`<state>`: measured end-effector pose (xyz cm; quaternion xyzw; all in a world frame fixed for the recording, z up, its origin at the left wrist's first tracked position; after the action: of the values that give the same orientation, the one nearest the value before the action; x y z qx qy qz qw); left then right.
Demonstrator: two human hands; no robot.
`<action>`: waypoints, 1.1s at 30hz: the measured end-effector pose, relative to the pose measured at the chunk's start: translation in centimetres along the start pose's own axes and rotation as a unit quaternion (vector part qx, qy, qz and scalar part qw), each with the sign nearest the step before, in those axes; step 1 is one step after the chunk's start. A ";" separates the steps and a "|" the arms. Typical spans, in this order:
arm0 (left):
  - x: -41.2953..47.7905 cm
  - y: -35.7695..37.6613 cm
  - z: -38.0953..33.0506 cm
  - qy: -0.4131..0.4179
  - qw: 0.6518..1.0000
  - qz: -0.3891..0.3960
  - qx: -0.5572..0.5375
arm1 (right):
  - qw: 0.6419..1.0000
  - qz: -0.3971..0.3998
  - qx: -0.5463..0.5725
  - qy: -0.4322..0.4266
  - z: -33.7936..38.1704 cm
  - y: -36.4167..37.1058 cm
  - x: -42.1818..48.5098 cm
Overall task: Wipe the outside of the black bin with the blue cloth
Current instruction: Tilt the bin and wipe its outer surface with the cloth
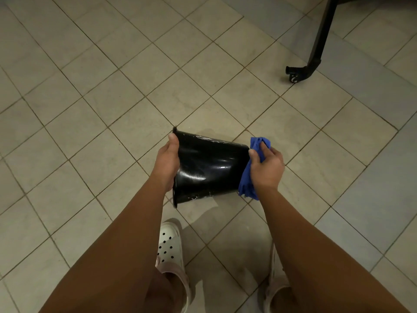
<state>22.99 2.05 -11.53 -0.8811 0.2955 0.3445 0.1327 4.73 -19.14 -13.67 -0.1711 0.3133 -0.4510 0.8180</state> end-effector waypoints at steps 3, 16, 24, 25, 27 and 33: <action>-0.2 0.3 -0.5 0.012 1.000 -0.003 -0.011 | 0.995 -0.006 -0.030 -0.097 2.3 0.6 -1.2; 0.0 0.4 -0.4 0.018 0.999 -0.035 -0.023 | 0.887 0.118 -0.147 -0.421 7.2 7.7 -10.9; -0.1 0.8 -0.2 0.008 0.999 -0.032 -0.018 | 0.901 0.094 -0.196 -0.374 5.7 7.4 -9.4; -0.2 0.8 -0.1 0.006 0.999 -0.035 -0.020 | 0.897 0.104 -0.195 -0.383 5.9 7.8 -10.1; -0.1 0.8 0.1 0.006 0.999 -0.036 -0.021 | 0.881 0.131 -0.196 -0.411 6.6 8.9 -11.5; 0.0 1.5 0.1 0.015 1.000 -0.020 -0.010 | 0.897 0.145 -0.167 -0.383 8.3 9.1 -10.3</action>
<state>22.04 0.94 -11.58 -0.8934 0.2761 0.3310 0.1268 11.95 -5.62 -8.93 -0.4171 0.0676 -0.1679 0.8907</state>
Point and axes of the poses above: each hand's wrist, its own x-axis towards the middle knuckle, its own y-axis out of the palm, z = x × y, the point moved 10 cm from there along x, towards the middle knuckle, and after that the axes turned 8 degrees about z, right-handed, at the moved point
